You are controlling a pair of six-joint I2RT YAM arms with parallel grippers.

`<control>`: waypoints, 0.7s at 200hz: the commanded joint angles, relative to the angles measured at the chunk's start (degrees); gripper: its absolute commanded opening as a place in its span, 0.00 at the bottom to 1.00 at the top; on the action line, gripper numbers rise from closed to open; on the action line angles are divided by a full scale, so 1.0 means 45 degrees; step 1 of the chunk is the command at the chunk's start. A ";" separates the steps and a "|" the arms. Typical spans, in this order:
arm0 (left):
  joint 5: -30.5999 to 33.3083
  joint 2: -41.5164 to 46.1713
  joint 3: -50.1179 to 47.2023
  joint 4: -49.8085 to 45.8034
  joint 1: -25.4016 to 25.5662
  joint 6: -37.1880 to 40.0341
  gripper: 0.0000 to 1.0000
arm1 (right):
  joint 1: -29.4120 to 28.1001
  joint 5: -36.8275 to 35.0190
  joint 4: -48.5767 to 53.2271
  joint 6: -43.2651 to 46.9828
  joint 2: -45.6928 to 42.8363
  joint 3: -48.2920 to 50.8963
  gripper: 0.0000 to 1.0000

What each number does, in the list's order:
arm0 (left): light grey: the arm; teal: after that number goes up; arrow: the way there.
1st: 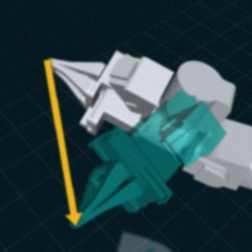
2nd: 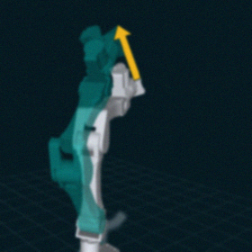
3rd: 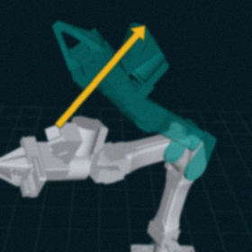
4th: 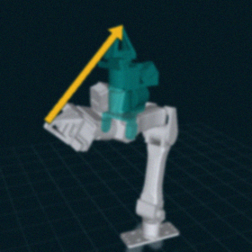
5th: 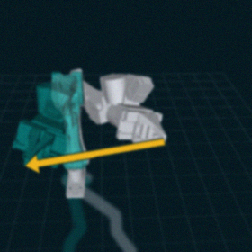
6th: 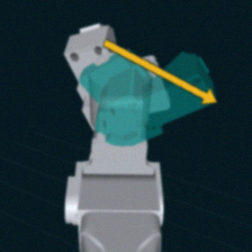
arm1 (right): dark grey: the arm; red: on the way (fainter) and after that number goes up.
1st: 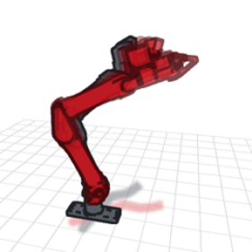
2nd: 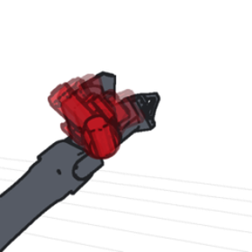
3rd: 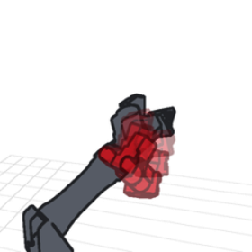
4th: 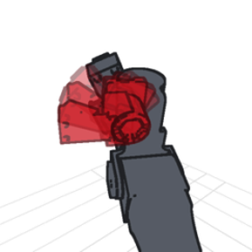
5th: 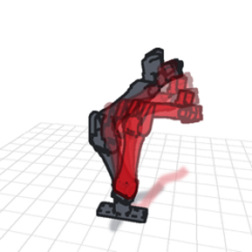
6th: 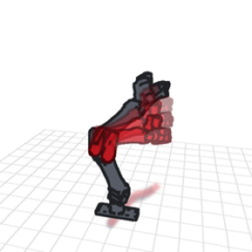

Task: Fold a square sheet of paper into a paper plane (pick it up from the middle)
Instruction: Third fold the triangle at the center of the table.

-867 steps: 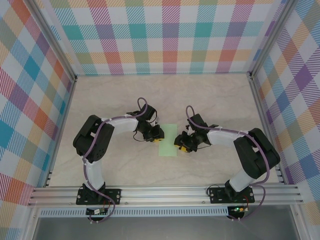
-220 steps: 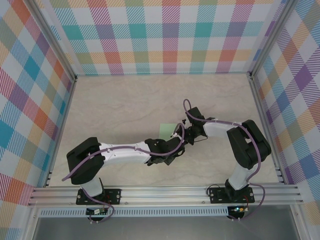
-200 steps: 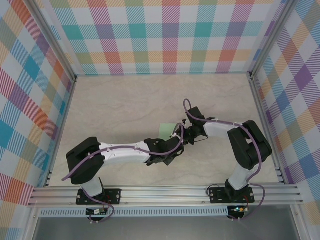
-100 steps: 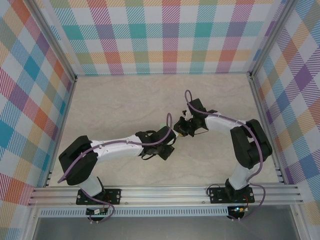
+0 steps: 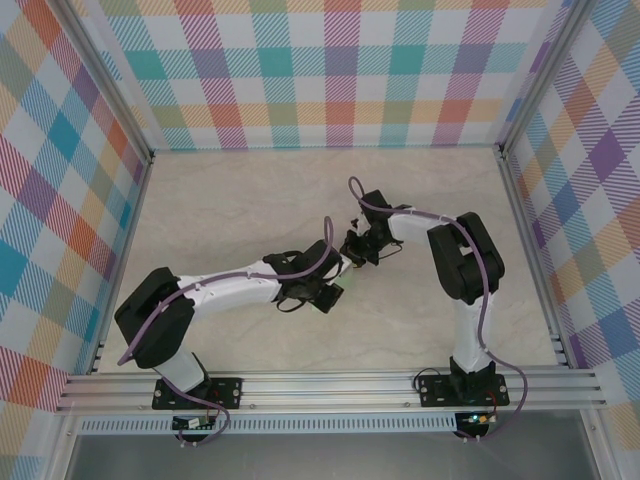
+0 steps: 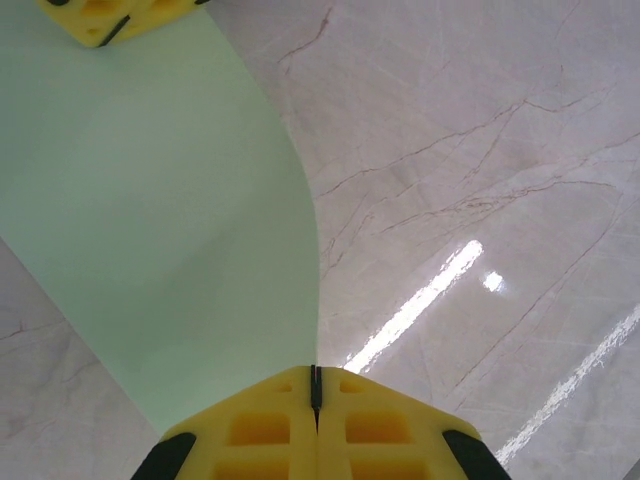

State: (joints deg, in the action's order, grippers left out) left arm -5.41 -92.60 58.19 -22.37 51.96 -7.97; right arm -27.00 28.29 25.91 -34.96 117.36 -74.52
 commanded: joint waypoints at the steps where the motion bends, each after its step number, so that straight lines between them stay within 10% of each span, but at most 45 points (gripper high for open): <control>1: -0.0757 -0.0006 -0.0103 -0.0146 -0.0458 0.0286 0.00 | -0.0190 -0.0377 0.1321 0.1125 0.0479 -0.0527 0.07; 140: -0.1314 -0.1427 0.0461 0.0194 -0.2126 0.0580 0.01 | -0.0190 -0.0467 0.1391 0.1107 0.0462 -0.0428 0.11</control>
State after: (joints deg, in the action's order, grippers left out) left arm -10.04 -97.76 58.35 -22.28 43.03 -6.33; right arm -27.49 27.07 29.65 -30.76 117.97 -76.29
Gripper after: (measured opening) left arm 0.045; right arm 0.107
